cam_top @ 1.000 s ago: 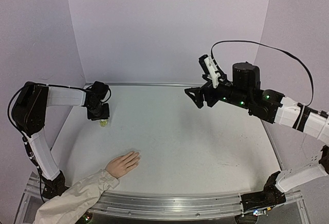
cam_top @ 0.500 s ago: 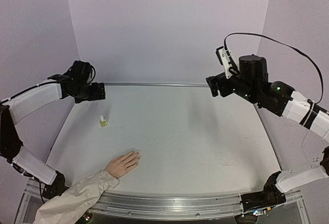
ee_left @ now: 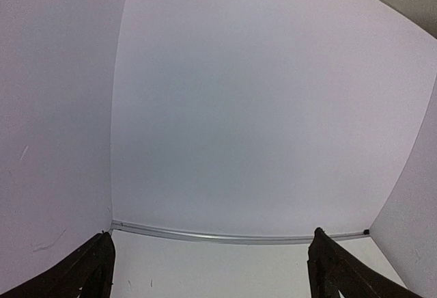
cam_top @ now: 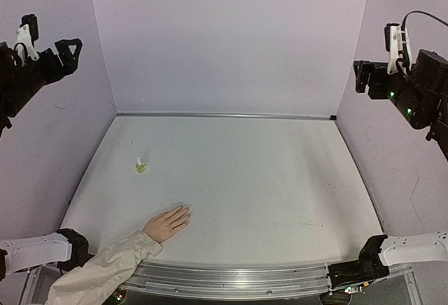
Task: Paint the nails
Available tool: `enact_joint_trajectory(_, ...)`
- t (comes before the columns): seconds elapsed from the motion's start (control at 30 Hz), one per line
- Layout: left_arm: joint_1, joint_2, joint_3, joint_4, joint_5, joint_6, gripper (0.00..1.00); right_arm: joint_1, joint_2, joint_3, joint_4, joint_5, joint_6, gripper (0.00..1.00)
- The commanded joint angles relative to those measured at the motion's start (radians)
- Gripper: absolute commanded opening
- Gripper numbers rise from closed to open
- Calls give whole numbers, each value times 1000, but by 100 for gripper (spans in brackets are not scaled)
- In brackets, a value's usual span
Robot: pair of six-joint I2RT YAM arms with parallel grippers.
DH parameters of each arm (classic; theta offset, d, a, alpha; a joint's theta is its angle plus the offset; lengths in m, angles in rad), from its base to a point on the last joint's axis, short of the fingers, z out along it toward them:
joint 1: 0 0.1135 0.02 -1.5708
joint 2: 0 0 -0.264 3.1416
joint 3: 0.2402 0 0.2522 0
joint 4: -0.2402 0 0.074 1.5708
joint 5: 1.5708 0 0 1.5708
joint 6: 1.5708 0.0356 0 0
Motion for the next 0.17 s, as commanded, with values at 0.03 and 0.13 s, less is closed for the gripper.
enact_joint_trajectory(0.03,4,-20,-16,11,-80,60,99,0,20,-14,1,8,-7,98)
enact_joint_trajectory(0.13,4,-39,-27,11,-78,58,99,1,19,-25,19,-4,-4,98)
